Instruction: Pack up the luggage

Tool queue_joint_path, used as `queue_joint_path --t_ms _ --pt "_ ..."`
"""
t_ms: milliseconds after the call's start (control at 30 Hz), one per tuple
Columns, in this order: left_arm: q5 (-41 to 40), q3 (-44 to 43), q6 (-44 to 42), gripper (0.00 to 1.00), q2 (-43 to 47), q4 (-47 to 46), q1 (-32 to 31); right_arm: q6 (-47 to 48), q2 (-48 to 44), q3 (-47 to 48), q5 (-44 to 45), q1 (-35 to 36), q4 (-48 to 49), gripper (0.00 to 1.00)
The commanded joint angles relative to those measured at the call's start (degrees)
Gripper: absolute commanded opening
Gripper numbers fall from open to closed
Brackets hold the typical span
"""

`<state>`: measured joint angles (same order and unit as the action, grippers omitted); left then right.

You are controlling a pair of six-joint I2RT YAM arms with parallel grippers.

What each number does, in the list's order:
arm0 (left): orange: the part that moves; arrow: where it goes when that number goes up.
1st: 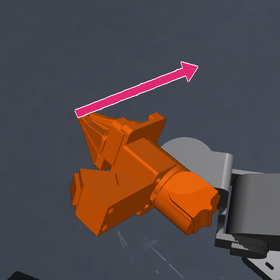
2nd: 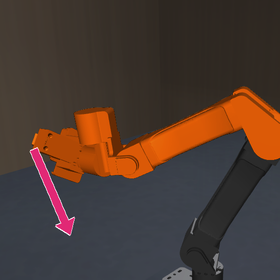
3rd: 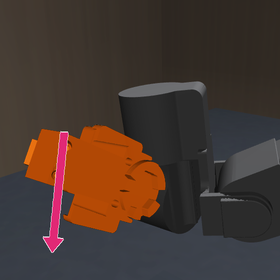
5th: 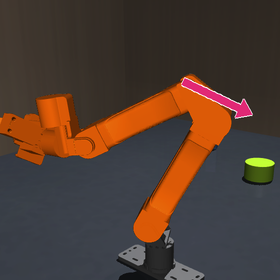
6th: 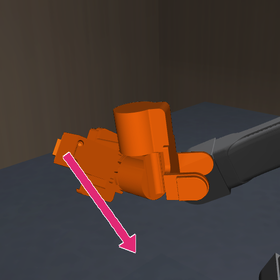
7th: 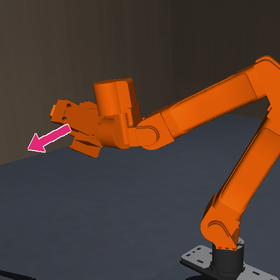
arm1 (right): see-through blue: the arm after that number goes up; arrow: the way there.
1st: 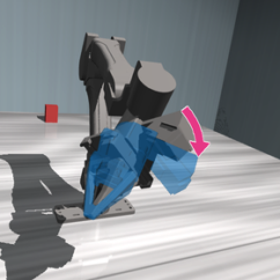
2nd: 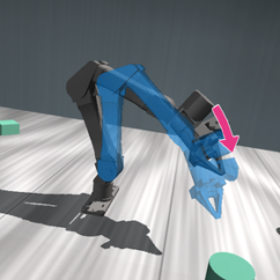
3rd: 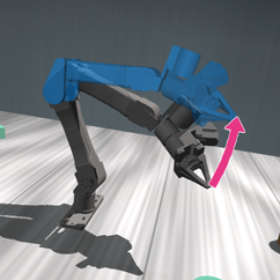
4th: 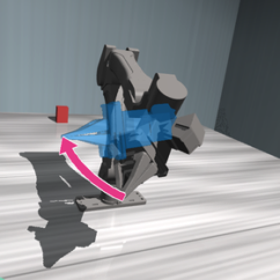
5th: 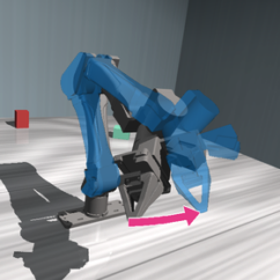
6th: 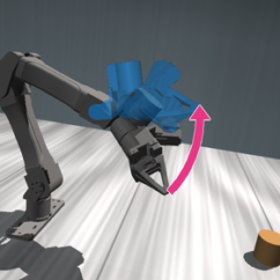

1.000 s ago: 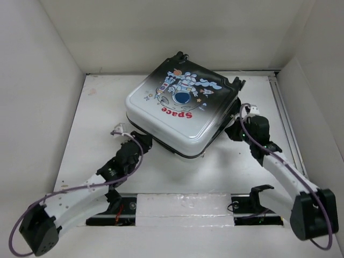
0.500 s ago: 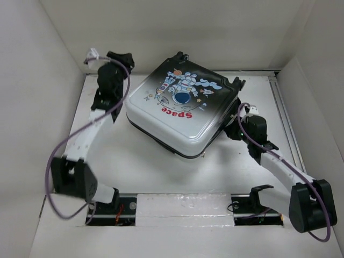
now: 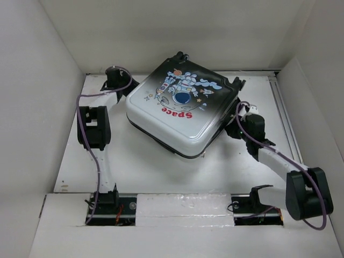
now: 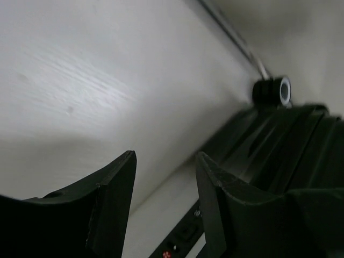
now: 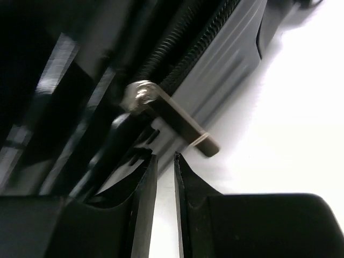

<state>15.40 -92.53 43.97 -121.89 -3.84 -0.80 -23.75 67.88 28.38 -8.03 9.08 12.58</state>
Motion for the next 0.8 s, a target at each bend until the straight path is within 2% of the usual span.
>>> queue_joint_path --t_ms 0,133,267,400,500,633,700,767 --pt "8.9 5.1 2.6 0.43 3.6 -9.9 -2.4 2.1 5.7 5.9 -3.6 2.3 5.3 0.25" --pt "1.9 22.3 5.9 0.43 12.4 -21.1 -6.9 4.8 12.7 9.5 -11.2 4.2 12.0 0.24" --pt "-1.6 34.1 11.1 0.41 18.8 -28.2 -6.9 6.1 18.8 18.4 -16.8 5.4 10.8 0.24" --pt "-5.0 46.7 14.0 0.41 25.6 -32.5 -6.9 6.7 24.9 24.7 -18.2 8.2 9.5 0.24" --pt "-8.1 51.3 13.3 0.41 31.4 -32.5 -6.9 6.2 29.1 28.4 -19.8 10.2 8.3 0.24" --pt "-8.6 50.3 10.9 0.45 35.7 -29.7 -4.7 3.3 30.2 29.0 -16.0 11.0 7.5 0.23" --pt "-10.0 48.9 10.3 0.53 38.1 -27.2 -3.3 1.0 28.5 27.4 -13.3 9.7 7.5 0.23" --pt "-12.0 47.2 9.0 0.69 40.5 -26.1 -3.3 -0.2 25.3 25.7 -11.7 8.5 7.0 0.31"
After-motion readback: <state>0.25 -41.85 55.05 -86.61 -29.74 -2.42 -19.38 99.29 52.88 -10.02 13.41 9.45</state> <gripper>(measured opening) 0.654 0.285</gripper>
